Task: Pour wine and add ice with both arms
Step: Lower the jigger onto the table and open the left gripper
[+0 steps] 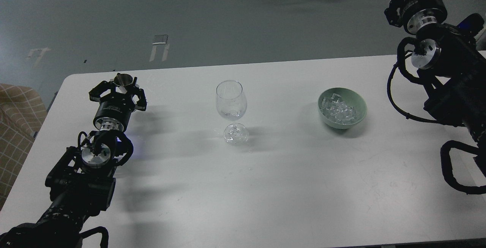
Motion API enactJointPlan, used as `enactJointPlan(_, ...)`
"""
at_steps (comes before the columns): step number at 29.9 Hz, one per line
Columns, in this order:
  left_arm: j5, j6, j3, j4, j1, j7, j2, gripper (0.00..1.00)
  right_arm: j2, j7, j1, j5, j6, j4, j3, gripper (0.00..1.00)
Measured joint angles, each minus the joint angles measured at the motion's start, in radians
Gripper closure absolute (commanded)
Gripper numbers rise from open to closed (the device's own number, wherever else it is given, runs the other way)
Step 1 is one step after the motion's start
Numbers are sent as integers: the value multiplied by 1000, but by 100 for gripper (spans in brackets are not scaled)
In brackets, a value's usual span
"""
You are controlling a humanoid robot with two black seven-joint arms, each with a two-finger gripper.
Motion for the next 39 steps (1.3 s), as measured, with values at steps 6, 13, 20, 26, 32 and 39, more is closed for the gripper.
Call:
enactJointPlan(6,0,1,2,0,0,2,0,49,0,0,0,0,0,0,0,0)
enactJointPlan(13,0,1,2,0,0,3,-4,49,-6,0,0,0,0,0,0,0)
enactJointPlan(20,0,0,3,1,0,3,-7,48,-7,0,0,0,0,0,0,0)
enactJointPlan(26,0,0,1,11,0,1,-13,47,-7,0,0,0,-2,-1,0,0)
enactJointPlan(32,0,0,1,15,-8,0,-28,46,-6,1,2,0,-3,-2,1,0)
enactJointPlan(39,0,0,1,15,-10,0,-29,46,-6,1,1,0,-4,0,0,0)
